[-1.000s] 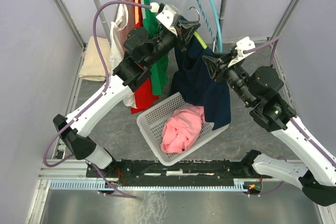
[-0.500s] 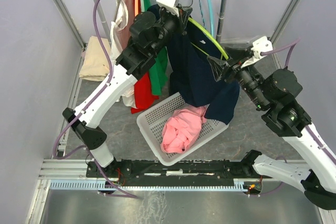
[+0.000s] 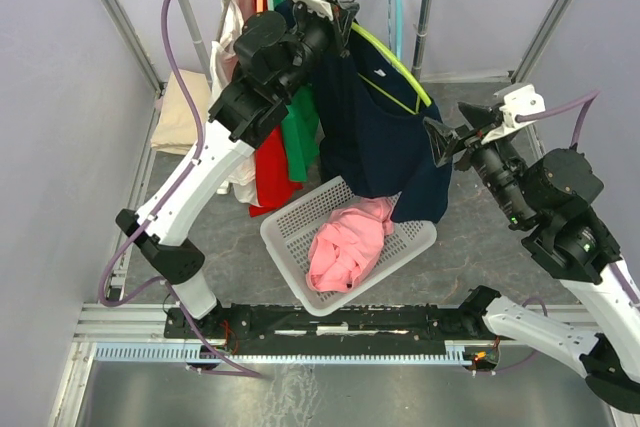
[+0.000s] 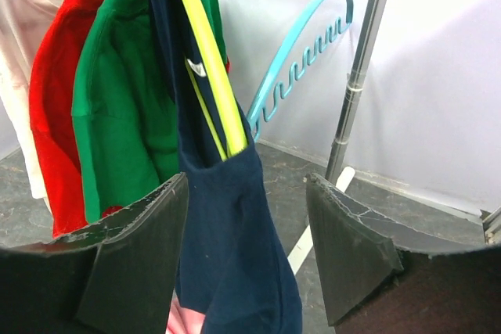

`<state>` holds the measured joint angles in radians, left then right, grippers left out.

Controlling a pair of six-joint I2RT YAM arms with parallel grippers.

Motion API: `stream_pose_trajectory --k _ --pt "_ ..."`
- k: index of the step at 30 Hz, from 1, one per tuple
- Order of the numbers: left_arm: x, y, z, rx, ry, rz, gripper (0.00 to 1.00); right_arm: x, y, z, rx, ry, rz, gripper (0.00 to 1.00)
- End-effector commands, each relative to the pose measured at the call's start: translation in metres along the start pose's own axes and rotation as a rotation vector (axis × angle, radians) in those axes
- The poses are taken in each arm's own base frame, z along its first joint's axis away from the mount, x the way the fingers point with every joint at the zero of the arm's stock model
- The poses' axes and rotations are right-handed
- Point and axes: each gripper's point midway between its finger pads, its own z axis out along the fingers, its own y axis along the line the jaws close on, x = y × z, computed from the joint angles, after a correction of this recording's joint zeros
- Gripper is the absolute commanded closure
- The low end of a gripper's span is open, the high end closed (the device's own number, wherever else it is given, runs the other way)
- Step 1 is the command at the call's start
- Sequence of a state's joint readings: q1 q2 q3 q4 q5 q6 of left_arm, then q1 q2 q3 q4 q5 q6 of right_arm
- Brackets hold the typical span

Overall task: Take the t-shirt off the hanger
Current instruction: Pick up the hanger from the clothesline, then remove the T-shirt from the hanger.

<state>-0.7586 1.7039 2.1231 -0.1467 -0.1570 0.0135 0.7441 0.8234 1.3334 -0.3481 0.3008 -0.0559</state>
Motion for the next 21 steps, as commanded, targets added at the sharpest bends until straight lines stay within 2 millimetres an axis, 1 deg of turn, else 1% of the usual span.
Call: stream_pose_trajectory --k 1,11,14,16,21 --pt "-0.076 0.013 -0.013 -0.043 -0.179 -0.046 0.97 -0.011 -0.007 -0.008 0.020 -0.019 -0.007 0.31" --pt "-0.097 0.027 -0.021 -0.102 -0.232 -0.072 0.97 0.004 0.001 0.002 -0.005 0.037 -0.022 0.37" --pt "-0.102 0.030 -0.023 -0.113 -0.246 -0.079 0.97 0.009 0.005 0.005 -0.018 0.049 -0.020 0.40" --pt "-0.105 0.032 -0.024 -0.124 -0.257 -0.081 0.97 0.010 0.007 0.006 -0.028 0.053 -0.015 0.43" --pt "-0.116 0.041 -0.028 -0.154 -0.284 -0.086 0.97 0.019 0.011 0.006 -0.040 0.075 -0.004 0.44"
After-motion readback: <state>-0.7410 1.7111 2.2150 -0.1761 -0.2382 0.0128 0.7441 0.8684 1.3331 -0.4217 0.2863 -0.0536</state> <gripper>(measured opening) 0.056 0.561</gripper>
